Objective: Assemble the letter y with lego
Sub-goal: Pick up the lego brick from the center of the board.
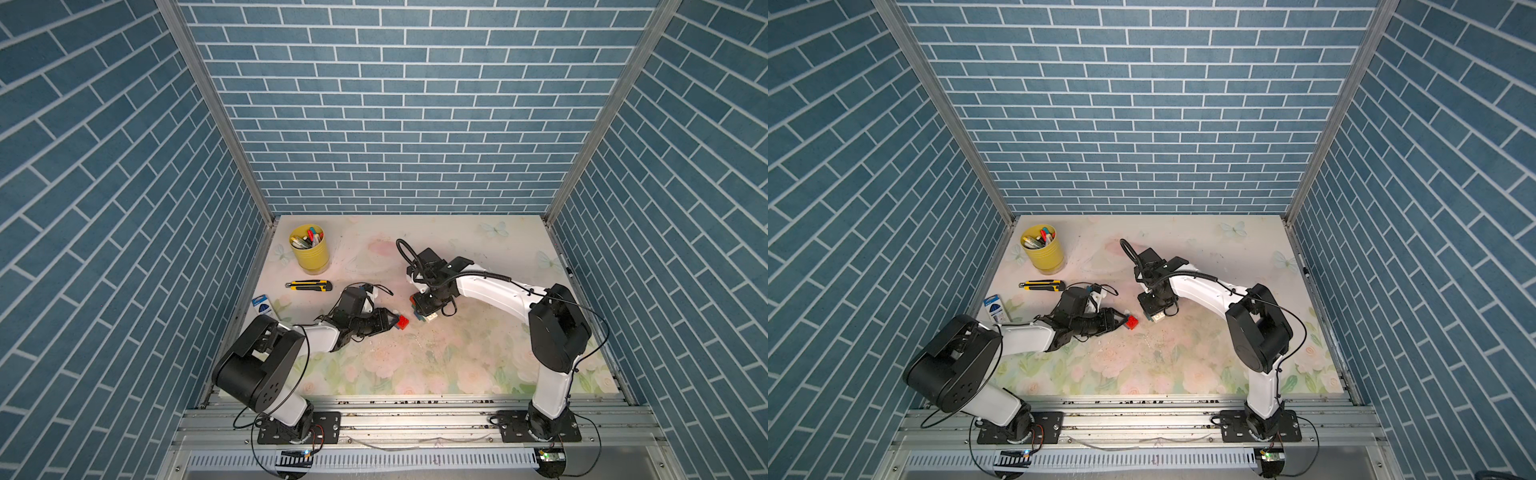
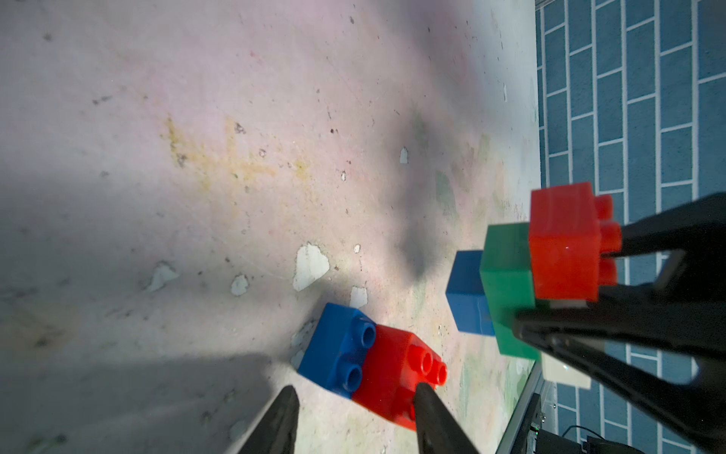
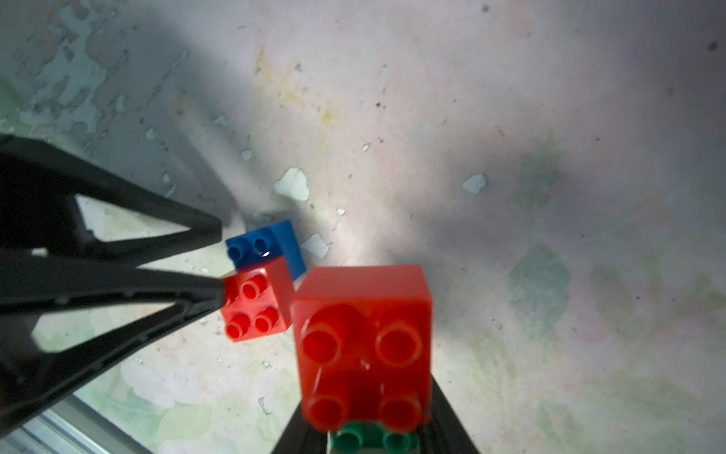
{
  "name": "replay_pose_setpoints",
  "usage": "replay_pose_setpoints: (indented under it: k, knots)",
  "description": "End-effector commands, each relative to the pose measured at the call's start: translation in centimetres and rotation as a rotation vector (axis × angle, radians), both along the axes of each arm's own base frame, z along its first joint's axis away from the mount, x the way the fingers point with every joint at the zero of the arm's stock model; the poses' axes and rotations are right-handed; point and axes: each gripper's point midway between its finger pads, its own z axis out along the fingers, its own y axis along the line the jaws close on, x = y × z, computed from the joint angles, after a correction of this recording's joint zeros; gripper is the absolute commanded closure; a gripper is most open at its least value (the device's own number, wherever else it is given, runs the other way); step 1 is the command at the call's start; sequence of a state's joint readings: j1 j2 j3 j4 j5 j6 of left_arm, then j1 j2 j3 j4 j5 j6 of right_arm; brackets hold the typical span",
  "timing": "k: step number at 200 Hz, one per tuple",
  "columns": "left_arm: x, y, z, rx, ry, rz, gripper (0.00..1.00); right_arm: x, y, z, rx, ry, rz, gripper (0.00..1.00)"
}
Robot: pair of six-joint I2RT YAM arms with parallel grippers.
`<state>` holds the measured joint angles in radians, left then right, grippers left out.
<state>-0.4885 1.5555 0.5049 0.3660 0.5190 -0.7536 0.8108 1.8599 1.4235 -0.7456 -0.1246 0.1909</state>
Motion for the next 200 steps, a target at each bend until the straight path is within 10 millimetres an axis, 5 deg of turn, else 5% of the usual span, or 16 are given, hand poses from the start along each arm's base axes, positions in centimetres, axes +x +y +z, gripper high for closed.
replay_pose_setpoints:
  k: [1,124,200]
  knots:
    - [-4.6,4.5,-7.2,0.233,0.237,0.055,0.51,-0.9,0.7,0.8,0.020,-0.037,0.075,0.71]
    - [-4.7,4.6,-7.4,0.203,0.239,0.059,0.52,-2.3,3.3,1.5,0.075,-0.048,0.185,0.71]
    - [-4.9,4.8,-7.6,0.208,0.245,0.061,0.52,-1.5,2.2,2.1,0.023,-0.098,0.152,0.71]
